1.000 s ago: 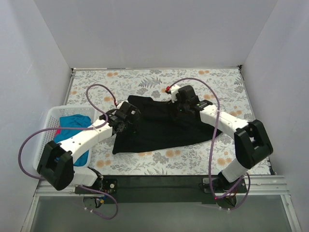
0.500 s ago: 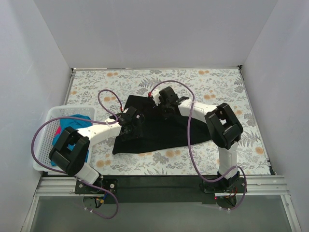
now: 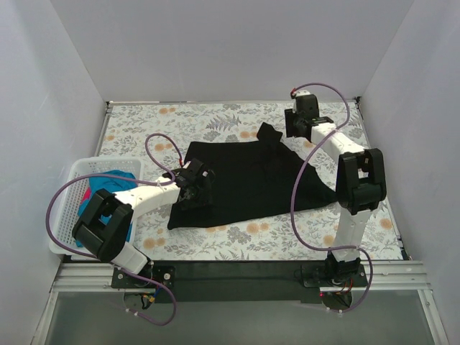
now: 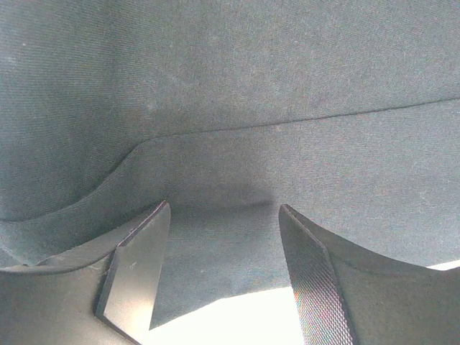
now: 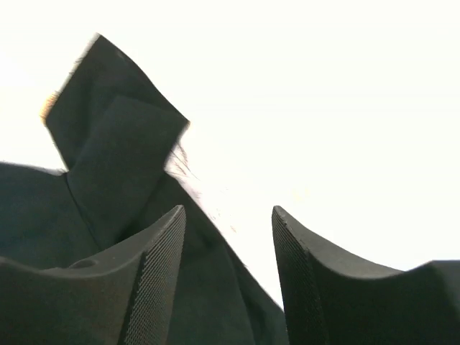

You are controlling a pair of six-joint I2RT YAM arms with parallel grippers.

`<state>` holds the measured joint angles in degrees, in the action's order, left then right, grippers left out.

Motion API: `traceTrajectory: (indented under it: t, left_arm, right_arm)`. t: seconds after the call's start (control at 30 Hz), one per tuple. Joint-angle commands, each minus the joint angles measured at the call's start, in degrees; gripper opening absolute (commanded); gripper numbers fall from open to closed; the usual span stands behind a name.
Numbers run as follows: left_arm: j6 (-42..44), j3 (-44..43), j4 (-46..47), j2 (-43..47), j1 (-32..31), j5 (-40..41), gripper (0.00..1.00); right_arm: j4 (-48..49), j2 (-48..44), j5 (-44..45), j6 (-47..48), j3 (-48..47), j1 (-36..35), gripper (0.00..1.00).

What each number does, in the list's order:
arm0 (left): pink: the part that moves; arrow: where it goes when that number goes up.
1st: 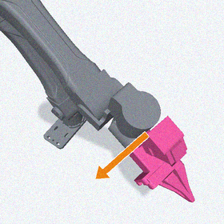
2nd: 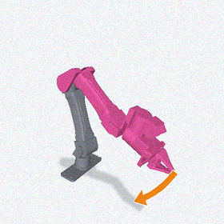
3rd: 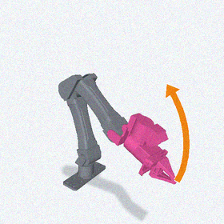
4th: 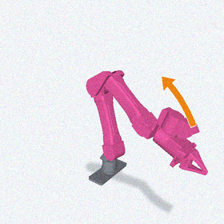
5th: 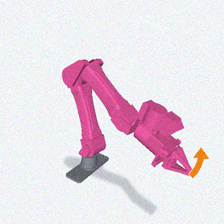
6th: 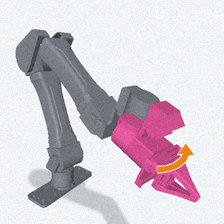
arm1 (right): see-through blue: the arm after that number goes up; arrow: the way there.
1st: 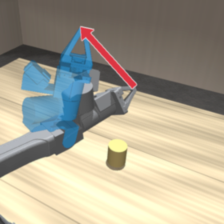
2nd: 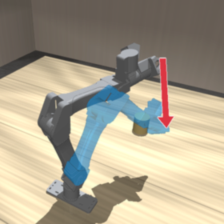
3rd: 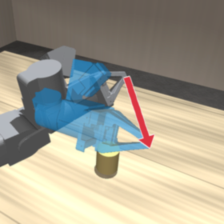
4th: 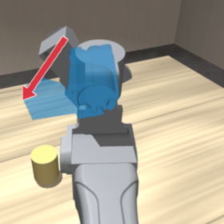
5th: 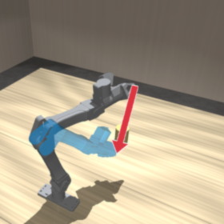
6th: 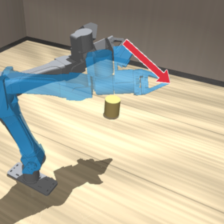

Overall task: Fold and stack the t-shirts
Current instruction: Flatten the tshirt out

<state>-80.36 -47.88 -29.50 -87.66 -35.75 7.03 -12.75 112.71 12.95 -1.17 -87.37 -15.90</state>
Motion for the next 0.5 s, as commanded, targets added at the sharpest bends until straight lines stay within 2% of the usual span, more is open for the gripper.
traceTrajectory:
  t: [0.0,0.13,0.2,0.27,0.47]
  left_arm:
    - [0.0,1.5,0.1,0.8,-0.1,-0.2,0.62]
    - [0.2,1.5,0.1,0.6,-0.1,-0.3,0.62]
    - [0.1,1.4,0.1,0.7,-0.1,-0.2,0.62]
    - [0.1,1.5,0.2,1.1,-0.1,0.0,0.62]
    - [-0.1,1.6,0.1,1.0,0.0,0.2,0.62]
  right_arm:
    - [-1.7,-5.7,-6.2,-2.3,3.7,1.2,0.59]
    - [-1.6,-10.3,-12.5,-5.1,12.6,7.8,0.57]
    - [-1.4,-11.2,-18.8,-5.6,16.2,9.6,0.54]
    - [-0.7,-11.3,-23.3,-5.2,18.2,11.3,0.50]
    - [-0.7,-7.6,-28.6,-4.3,18.1,11.8,0.49]
